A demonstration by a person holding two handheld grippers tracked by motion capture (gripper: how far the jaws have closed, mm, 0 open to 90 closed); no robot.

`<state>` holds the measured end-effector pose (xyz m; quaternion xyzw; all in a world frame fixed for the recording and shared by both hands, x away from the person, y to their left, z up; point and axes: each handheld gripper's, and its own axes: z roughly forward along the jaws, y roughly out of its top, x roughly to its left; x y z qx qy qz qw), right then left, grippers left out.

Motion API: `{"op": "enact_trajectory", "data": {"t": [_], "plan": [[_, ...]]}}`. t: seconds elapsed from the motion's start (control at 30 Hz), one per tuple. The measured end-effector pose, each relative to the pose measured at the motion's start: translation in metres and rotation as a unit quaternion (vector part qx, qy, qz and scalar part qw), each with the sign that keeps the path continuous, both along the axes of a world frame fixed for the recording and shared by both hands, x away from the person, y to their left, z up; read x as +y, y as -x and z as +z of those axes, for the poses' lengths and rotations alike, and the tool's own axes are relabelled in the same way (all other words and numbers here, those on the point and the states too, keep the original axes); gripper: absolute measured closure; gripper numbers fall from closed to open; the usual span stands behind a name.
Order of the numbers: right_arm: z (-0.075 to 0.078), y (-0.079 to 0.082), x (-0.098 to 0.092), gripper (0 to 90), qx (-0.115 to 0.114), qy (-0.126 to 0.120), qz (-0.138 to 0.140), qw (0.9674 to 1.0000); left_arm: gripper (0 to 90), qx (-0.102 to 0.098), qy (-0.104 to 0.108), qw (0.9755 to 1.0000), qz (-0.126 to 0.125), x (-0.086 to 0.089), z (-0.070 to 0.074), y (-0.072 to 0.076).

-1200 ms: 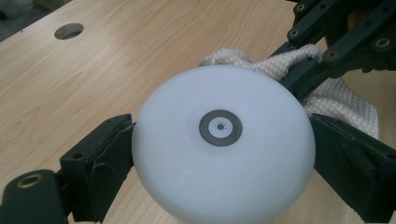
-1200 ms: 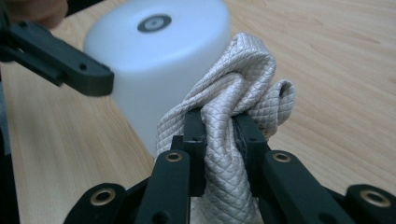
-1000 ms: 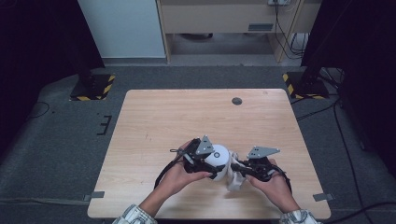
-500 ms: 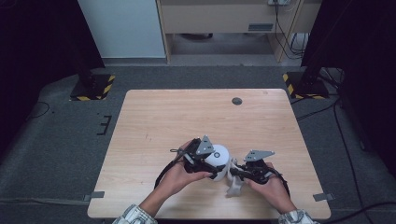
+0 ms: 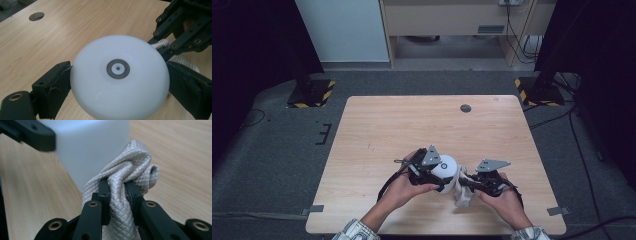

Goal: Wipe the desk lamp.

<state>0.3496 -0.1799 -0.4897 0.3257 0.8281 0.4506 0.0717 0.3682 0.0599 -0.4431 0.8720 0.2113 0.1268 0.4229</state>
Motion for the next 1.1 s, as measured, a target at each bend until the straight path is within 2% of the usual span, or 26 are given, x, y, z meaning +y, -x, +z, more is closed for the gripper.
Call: {"op": "enact_trajectory", "data": {"t": [0.23,0.43,0.6,0.87,1.1], "plan": [[0.019,0.003,-0.002,78.1,-0.021,-0.014,0.002,0.9997,8.2,-0.001,-0.001,1.0000,0.000,0.000,0.000,0.000],[0.022,0.005,-0.003,78.1,-0.027,-0.020,0.002,0.9994,8.2,-0.001,-0.003,1.0000,-0.002,0.000,0.000,0.000],[0.014,0.004,-0.001,78.1,-0.019,-0.011,0.002,0.9998,8.1,0.000,-0.002,1.0000,0.000,-0.001,0.000,0.000],[-0.008,0.002,0.003,78.0,0.014,0.015,0.007,0.9998,8.1,-0.001,-0.001,1.0000,0.001,-0.001,0.000,0.000],[-0.020,0.000,0.007,78.0,0.028,0.034,0.010,0.9990,8.1,-0.002,-0.004,1.0000,-0.002,-0.001,0.000,0.000]]}}
